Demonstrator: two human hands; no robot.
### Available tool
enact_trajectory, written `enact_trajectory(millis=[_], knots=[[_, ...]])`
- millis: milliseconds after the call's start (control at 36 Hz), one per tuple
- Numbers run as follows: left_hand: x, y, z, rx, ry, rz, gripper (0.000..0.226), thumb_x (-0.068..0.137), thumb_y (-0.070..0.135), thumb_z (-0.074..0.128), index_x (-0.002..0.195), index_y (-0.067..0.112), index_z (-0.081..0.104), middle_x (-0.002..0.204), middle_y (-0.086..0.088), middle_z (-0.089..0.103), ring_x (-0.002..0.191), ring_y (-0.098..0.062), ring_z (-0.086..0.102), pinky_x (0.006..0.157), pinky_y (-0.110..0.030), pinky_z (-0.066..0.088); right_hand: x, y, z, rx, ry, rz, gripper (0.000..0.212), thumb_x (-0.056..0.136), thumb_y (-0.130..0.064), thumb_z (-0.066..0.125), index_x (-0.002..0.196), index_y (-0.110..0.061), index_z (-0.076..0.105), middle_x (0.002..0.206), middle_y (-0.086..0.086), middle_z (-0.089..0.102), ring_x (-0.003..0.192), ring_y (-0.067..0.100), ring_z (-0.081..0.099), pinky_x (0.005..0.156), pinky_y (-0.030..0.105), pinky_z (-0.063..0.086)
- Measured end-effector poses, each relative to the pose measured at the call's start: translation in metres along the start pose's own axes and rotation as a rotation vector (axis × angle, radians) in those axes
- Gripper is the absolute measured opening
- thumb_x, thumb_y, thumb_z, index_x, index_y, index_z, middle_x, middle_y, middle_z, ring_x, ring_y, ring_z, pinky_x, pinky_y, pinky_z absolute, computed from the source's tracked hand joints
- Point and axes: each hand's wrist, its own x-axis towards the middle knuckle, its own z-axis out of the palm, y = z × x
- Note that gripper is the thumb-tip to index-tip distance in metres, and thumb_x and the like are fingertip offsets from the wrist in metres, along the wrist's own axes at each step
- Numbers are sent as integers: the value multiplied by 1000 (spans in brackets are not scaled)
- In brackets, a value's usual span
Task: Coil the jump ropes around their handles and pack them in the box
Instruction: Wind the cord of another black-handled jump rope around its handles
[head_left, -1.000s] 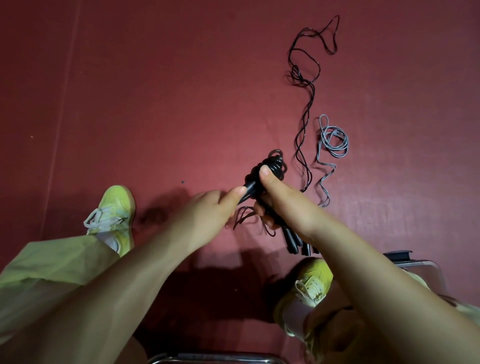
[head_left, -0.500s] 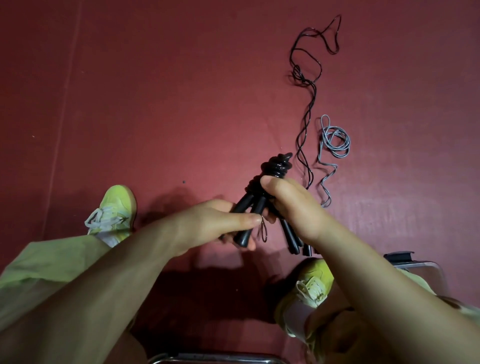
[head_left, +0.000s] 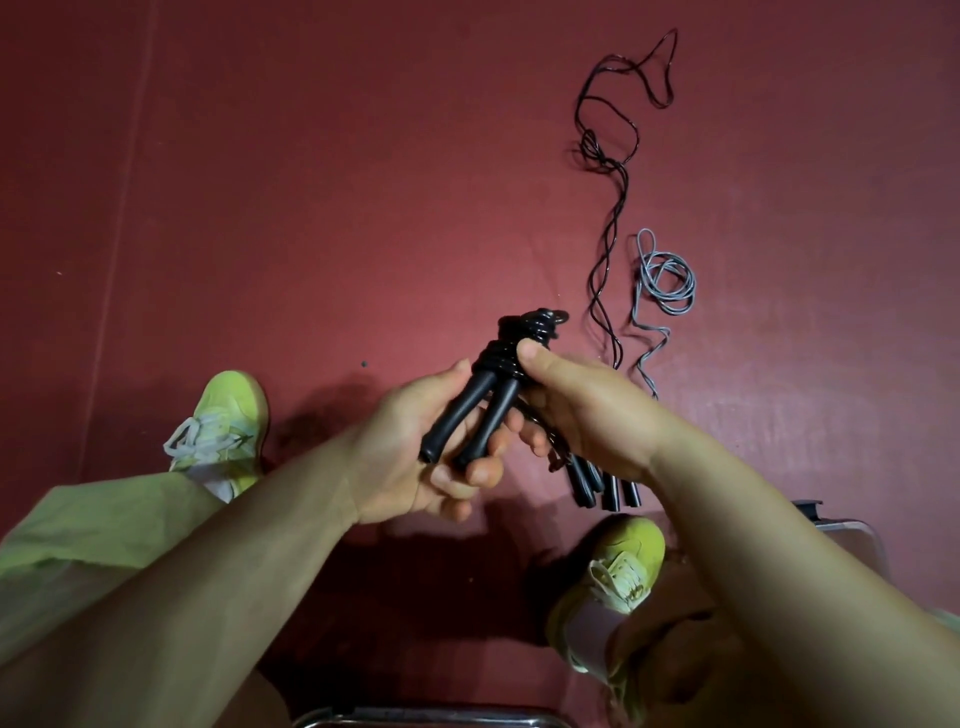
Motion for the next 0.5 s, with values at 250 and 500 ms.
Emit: enact_trajectory(millis=[250,500], knots=[[9,-5,12,384,485,154,46,102,43,21,79,16,51,40,7,52,30,-1,40,46,-21,32,-1,-3,10,-133,165,102,32,103,-37,36,87,-13,51,60,3,46,39,11,35,39,21,32],[16,-11,-11,782,769,177,52,94,56,29,72,18,57,71,1,59,71,-20,54,74,-31,41,5,4,7,-162,281,266,71,91,-60,43,104,8,59,41,-1,47,35,16,44,48,26,36]])
